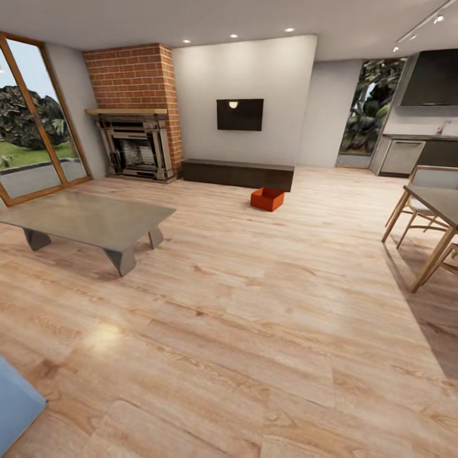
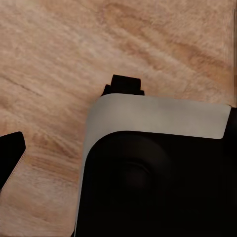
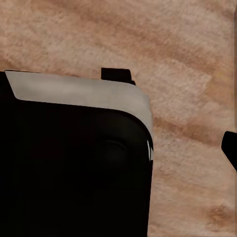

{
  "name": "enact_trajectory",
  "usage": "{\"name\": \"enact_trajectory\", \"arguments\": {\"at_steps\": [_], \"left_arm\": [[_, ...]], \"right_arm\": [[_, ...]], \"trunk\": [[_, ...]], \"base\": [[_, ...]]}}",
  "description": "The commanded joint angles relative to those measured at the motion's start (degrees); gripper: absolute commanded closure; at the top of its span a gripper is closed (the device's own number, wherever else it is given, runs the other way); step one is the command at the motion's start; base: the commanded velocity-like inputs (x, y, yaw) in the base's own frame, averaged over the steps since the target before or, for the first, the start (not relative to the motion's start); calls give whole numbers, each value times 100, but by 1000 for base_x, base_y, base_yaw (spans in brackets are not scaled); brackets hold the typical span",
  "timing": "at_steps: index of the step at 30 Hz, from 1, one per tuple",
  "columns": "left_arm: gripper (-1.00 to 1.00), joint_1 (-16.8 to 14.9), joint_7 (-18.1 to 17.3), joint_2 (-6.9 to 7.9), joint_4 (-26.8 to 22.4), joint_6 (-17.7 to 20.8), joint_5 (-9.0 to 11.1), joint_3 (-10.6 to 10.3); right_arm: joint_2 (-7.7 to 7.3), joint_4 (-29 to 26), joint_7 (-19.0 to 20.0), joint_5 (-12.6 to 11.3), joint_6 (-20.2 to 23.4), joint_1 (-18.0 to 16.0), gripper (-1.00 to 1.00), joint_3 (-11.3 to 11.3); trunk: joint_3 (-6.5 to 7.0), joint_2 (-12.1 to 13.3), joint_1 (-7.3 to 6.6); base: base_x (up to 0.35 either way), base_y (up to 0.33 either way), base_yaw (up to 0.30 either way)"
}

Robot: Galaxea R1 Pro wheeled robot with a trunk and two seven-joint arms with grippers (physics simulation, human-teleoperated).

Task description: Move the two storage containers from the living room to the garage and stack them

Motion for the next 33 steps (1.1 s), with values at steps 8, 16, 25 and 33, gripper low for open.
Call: {"name": "enact_trajectory", "arguments": {"at_steps": [8,16,25,33], "left_arm": [[-100,-3,4,0,5,-20,40,-1],[-100,-3,4,0,5,-22,40,-2],[-100,-3,4,0,5,-18,40,-1],[-100,-3,4,0,5,-19,40,-1]], "right_arm": [[4,14,-8,-46,-26,-5,-100,48],[4,14,-8,-44,-26,-5,-100,48],[4,14,-9,-44,-26,-5,-100,48],[4,14,-8,-46,-26,-5,-100,48]], "trunk": [[-5,-2,3],[-5,-2,3],[-5,-2,3],[-5,-2,3]], "base": [[322,0,0],[322,0,0],[322,0,0],[322,0,0]]}}
